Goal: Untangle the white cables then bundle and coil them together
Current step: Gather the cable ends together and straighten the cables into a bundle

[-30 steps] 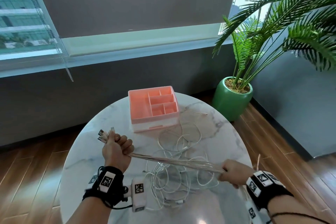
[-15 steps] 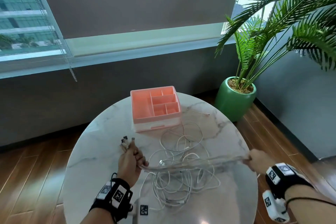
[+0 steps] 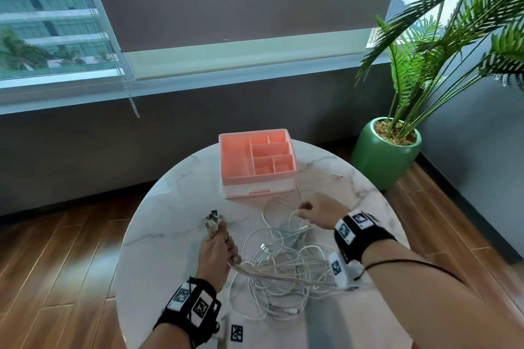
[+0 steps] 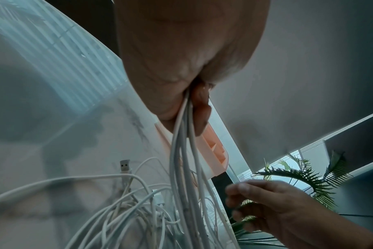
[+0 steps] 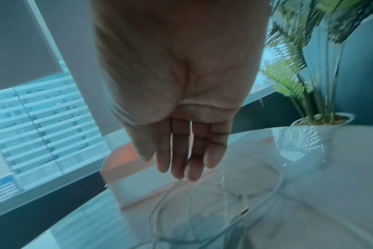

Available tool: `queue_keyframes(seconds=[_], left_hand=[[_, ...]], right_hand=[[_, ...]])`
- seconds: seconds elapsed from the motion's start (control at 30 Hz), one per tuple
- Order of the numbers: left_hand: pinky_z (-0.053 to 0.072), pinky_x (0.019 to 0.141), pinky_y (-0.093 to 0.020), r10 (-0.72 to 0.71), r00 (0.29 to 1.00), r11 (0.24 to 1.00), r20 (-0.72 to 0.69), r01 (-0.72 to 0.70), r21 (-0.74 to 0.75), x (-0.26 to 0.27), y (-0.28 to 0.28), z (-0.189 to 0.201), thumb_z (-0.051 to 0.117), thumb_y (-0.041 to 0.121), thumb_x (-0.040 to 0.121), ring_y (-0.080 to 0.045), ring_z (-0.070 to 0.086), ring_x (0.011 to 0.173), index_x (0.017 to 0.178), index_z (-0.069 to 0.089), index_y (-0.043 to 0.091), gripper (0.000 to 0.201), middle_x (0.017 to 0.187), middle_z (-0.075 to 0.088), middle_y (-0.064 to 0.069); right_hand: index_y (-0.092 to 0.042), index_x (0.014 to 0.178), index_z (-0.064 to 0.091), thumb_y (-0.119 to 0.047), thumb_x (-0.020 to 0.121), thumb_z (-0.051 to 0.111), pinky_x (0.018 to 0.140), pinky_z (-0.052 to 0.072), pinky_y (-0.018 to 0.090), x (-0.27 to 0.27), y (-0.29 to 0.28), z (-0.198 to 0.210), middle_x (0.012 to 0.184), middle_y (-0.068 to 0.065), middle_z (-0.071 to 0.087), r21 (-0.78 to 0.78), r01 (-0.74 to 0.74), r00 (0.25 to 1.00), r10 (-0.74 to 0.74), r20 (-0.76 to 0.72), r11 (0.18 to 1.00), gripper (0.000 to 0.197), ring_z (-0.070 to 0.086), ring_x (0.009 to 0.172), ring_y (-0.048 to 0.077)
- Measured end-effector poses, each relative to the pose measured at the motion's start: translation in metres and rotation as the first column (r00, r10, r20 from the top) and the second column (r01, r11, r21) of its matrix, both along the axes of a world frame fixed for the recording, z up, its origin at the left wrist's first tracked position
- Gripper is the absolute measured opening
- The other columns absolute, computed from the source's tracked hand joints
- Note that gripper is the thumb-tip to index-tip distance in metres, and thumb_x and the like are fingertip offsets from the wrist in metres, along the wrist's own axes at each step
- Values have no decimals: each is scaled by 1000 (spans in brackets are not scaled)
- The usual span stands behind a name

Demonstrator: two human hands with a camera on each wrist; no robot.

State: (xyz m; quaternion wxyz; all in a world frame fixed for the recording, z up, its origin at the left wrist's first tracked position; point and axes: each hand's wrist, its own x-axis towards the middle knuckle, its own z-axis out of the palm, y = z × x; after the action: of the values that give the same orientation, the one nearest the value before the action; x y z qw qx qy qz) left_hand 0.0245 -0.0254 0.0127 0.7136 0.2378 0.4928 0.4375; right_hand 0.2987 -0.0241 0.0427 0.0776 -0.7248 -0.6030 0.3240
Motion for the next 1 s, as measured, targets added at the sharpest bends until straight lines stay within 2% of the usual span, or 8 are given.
queue_keyframes(seconds=[0.13,0.33,0.53,0.67,0.73,0.83,0.9,1.0], left_hand=[[28,38,-21,33,999,999,6,-33,5,-6,0,3,51,33,103,-11,25,37,63,33,18,46,49,25,3],[27,40,-22,65,998,998,5,-65,25,-24,0,11,50,33,104,-11,24,39,63,33,19,46,52,23,2],[28,40,-24,58,998,997,19,-59,48,-19,3,17,51,34,103,-13,25,43,66,36,18,43,54,23,2],[30,41,-24,30,998,994,47,-35,105,-10,8,25,51,35,103,-13,26,43,66,38,17,43,55,24,1],[31,42,-24,10,998,991,61,-18,131,-6,11,30,51,35,103,-12,27,44,67,41,16,41,56,26,0],[30,44,-25,-15,994,984,105,-4,180,5,13,42,52,34,102,-13,28,48,72,51,14,36,61,32,0],[30,44,-26,-26,990,977,138,-4,211,13,13,52,53,35,100,-13,26,48,79,56,10,33,58,28,1],[32,43,-24,-56,979,975,197,12,221,26,11,64,54,37,98,-10,26,45,88,60,5,34,54,24,4]], right_hand=[[0,91,71,-19,94,53,76,54,38,-45,29,-36,93,15,74,-57,-13,996,18,90,998,26,70,88,34],[-10,88,74,-12,88,57,75,52,30,-60,23,-72,88,10,71,-125,-2,967,34,254,992,16,69,89,29],[-13,90,77,-18,88,66,74,49,26,-58,31,-21,89,3,75,134,152,988,-148,-41,979,12,66,79,17],[-11,87,74,-15,86,71,72,53,30,-63,41,46,79,3,73,324,298,923,-184,-338,898,5,66,72,17],[-5,82,67,-4,86,69,64,58,36,-68,41,76,72,14,69,307,435,782,-186,-595,846,5,66,64,25],[-2,86,58,7,87,65,64,59,38,-74,33,108,76,24,67,161,577,430,-130,-894,801,12,68,64,32],[-1,93,54,8,88,63,65,60,38,-80,25,115,81,27,67,71,582,250,-96,-963,810,14,69,68,35],[-6,91,51,10,89,61,66,62,37,-92,7,107,87,30,66,-47,575,81,-115,-990,817,19,71,75,38]])
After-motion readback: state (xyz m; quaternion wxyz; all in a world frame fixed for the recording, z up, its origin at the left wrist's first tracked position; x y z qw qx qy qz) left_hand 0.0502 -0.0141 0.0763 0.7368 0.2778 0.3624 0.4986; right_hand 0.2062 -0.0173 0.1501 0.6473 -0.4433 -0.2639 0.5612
